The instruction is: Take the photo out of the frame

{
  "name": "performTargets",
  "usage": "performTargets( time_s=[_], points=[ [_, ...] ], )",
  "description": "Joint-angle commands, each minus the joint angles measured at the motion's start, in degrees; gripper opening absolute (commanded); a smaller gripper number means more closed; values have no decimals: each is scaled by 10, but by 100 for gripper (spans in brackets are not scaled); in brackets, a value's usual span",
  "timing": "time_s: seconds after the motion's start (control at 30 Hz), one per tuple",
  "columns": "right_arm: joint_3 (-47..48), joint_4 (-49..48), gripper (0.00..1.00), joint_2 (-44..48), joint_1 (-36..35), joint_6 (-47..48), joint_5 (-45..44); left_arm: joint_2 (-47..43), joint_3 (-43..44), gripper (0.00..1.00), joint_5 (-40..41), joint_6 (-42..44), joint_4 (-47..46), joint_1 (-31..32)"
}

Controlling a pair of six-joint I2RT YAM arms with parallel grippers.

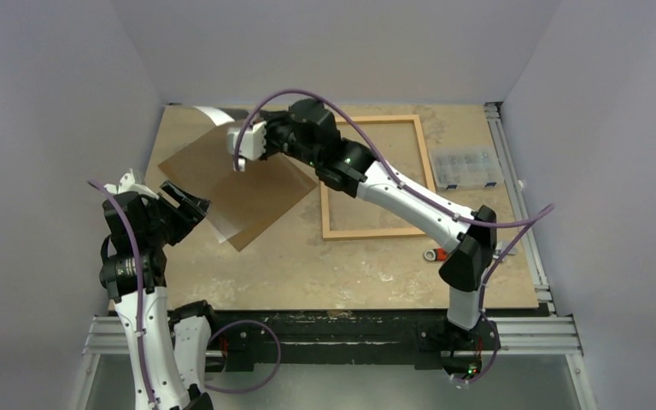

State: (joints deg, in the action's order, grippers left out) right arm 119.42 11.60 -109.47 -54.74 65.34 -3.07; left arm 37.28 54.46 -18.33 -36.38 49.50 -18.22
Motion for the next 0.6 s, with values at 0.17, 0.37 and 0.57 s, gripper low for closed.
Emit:
performTargets(
  time_s=[0.17, 0.37, 0.57],
  points=[
    [-377, -253, 0, 46, -10, 39, 126, -12, -15, 66, 37, 8, 14, 3],
    [-467, -335, 0, 9, -43, 38, 160, -3, -15, 67, 45, 9, 5, 2],
    [-462, -359, 0, -49, -54, 43, 169, 49, -38, 67, -13, -29, -66, 2]
  ],
)
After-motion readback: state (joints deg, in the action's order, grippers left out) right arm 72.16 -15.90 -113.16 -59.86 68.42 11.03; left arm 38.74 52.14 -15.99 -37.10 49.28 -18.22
